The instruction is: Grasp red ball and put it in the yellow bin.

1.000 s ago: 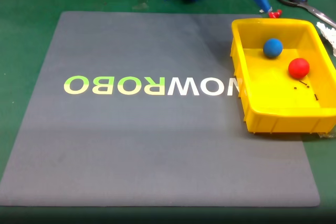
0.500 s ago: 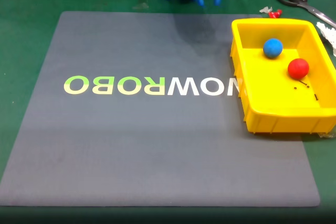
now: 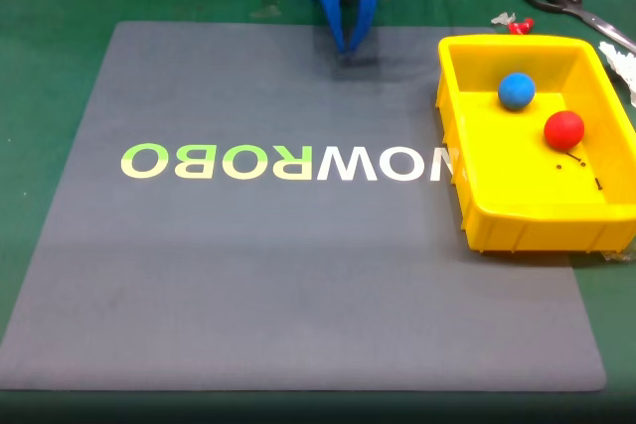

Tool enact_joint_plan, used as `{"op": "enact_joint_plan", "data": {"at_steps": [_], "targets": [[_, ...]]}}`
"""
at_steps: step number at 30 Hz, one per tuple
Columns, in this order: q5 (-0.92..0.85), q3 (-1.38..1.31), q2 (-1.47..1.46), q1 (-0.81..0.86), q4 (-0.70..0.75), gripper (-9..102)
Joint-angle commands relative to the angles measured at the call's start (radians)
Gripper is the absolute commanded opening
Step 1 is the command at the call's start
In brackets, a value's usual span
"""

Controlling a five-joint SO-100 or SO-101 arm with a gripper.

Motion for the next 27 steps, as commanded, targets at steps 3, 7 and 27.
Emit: {"op": "enact_joint_plan", "data": {"at_steps": [3, 7, 27], "targets": [[0.011, 0.055, 0.014, 0.014, 0.048, 0], [0.005, 0.055, 0.014, 0.014, 0.107, 0], [-0.029, 0.057, 0.014, 0.003, 0.238, 0]]}}
